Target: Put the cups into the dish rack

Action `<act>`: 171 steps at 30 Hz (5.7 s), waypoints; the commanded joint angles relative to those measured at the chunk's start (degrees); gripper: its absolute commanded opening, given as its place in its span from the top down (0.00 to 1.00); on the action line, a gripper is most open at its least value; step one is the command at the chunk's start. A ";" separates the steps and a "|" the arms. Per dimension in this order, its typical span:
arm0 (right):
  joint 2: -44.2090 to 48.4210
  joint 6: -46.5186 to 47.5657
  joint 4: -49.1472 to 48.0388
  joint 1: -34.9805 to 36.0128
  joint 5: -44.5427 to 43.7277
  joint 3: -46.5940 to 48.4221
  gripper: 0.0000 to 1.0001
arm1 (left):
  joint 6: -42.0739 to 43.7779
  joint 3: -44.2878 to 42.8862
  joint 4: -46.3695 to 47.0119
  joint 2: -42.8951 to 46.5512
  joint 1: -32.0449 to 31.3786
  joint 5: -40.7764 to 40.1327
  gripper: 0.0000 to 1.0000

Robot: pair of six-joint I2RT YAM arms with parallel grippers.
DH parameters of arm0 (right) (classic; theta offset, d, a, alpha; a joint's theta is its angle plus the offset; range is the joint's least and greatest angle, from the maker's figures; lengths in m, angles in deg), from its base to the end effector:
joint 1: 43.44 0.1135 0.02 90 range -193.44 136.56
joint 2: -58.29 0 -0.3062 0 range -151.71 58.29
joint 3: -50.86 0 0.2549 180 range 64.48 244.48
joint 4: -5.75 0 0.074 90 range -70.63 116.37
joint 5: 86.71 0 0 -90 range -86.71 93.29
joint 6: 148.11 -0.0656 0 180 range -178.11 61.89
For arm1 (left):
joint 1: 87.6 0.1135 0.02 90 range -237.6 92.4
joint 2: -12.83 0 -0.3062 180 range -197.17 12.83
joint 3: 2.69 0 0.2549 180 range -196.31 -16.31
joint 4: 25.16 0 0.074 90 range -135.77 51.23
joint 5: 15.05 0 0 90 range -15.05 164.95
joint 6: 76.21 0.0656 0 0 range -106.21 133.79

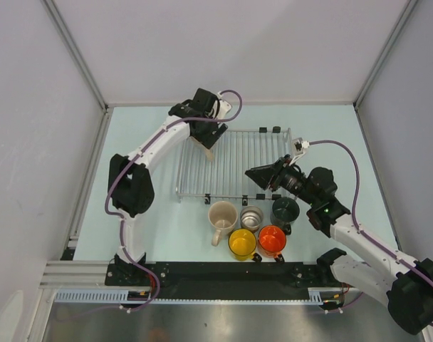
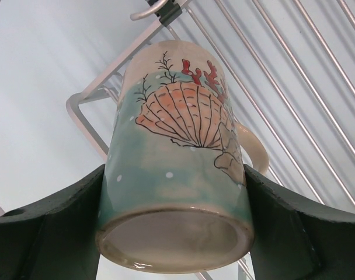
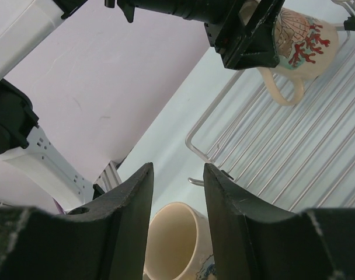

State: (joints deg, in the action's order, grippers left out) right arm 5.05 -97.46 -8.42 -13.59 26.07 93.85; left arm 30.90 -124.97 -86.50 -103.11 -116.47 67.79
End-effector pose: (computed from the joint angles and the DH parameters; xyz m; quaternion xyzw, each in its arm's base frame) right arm 0.1797 0.1324 0.3226 -0.0884 0.6787 0.5178 0.5132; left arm 0.4305 -0.2280 0.3031 0.3545 0.8836 0.0285 0.3046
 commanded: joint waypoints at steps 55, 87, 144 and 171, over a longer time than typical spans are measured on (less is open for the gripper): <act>2.79 -0.81 1.69 -5.15 -6.35 -3.35 0.52 | -1.37 50.03 4.13 51.95 -18.94 8.47 0.01; 2.96 -1.69 0.90 -5.94 -4.24 -3.70 0.53 | -3.92 44.94 8.52 40.10 -21.59 14.98 0.05; -6.35 -26.48 -47.34 -5.61 15.37 -12.39 0.16 | -16.38 37.38 16.43 42.12 16.91 78.16 1.00; -22.62 -12.42 -63.88 14.36 13.15 -6.43 0.00 | -50.50 44.94 55.46 41.85 16.91 87.84 0.99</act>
State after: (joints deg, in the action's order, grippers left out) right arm -18.81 -114.00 -54.76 0.40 35.62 84.73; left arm -14.96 -79.18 -36.77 -62.83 -99.88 152.31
